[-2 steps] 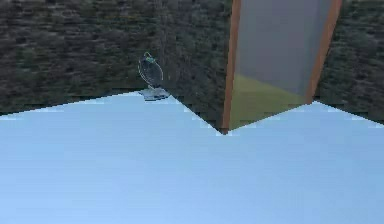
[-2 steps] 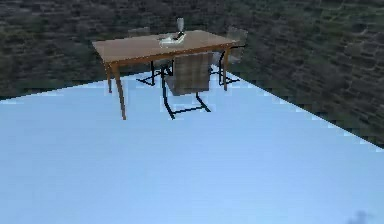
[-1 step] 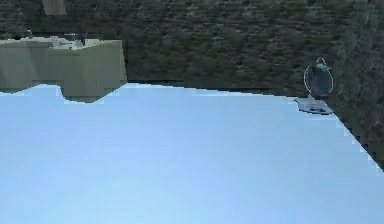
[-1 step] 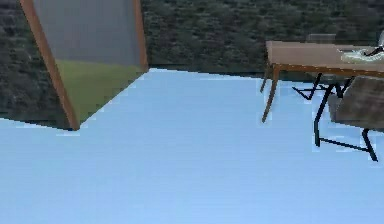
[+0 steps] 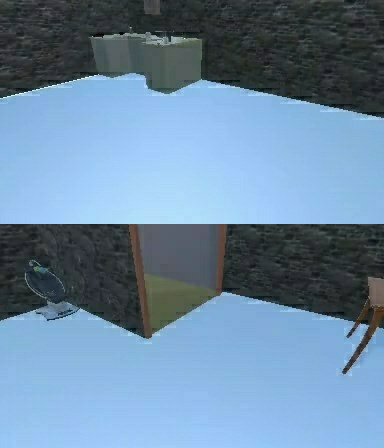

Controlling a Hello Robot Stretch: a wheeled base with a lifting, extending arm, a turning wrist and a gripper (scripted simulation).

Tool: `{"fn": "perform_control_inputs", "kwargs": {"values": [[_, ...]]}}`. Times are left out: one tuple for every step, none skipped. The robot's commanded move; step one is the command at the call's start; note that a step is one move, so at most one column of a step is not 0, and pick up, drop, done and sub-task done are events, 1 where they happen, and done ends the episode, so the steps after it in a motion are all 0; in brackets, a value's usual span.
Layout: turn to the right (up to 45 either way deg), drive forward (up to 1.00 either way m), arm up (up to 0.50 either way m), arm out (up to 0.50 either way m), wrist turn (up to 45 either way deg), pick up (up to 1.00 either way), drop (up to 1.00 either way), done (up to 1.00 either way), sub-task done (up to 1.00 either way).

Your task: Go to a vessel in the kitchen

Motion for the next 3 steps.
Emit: {"fn": "perform_control_inputs", "kwargs": {"values": [[0.0,1.00,0.00,0.00,0.0,0.00,0.00,0.00,0.00],[0.0,1.00,0.00,0.00,0.0,0.00,0.00,0.00,0.00],[-3.0,0.00,0.00,0.00,0.0,0.00,0.00,0.00,0.00]]}}
